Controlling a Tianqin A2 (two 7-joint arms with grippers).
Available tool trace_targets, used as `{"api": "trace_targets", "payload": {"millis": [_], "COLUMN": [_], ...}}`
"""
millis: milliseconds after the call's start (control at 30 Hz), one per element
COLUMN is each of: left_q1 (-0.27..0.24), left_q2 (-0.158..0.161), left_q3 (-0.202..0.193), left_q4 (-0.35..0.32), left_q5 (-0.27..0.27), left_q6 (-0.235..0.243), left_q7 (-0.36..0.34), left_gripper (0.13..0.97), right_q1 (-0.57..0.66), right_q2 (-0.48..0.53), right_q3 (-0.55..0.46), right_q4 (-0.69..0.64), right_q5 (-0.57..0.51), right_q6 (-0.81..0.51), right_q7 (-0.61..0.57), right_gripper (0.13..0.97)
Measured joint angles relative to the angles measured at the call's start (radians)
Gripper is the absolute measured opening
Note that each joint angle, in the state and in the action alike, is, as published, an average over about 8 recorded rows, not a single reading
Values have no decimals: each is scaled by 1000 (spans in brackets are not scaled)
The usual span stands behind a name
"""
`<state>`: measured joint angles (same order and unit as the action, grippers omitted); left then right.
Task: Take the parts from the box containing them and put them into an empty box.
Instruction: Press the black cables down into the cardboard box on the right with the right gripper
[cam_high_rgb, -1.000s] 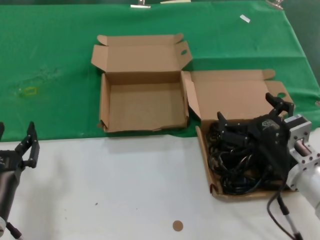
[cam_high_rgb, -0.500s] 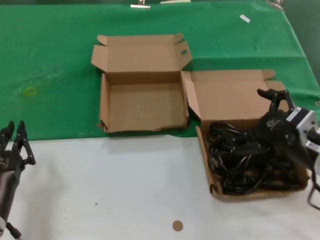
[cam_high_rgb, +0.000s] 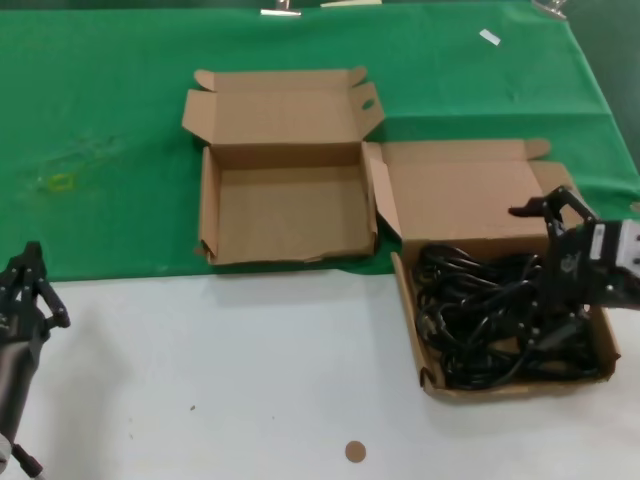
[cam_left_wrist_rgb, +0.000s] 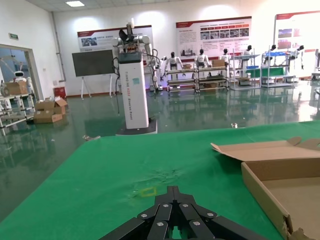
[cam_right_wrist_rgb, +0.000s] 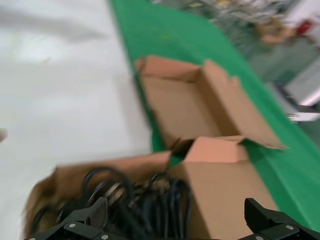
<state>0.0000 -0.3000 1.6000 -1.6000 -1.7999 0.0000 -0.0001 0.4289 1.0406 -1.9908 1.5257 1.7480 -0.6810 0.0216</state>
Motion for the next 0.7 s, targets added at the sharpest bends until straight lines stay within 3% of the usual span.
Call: {"api": "trace_targets", "payload": {"millis": [367, 700], "left_q1": [0, 0], "left_q2": [0, 0], "left_q3": [0, 0], "left_q4": [0, 0], "left_q5": [0, 0], "left_q6": [0, 0], "left_q7": [0, 0], "left_gripper": [144, 144], "right_q1": [201, 330], "right_q2": [-18, -101], "right_q3": [-49, -90], "right_q4": [-117, -260], "right_q5": [-95, -216], "right_q6": [-385, -512], "right_q7": [-136, -227], "right_gripper": [966, 957]}}
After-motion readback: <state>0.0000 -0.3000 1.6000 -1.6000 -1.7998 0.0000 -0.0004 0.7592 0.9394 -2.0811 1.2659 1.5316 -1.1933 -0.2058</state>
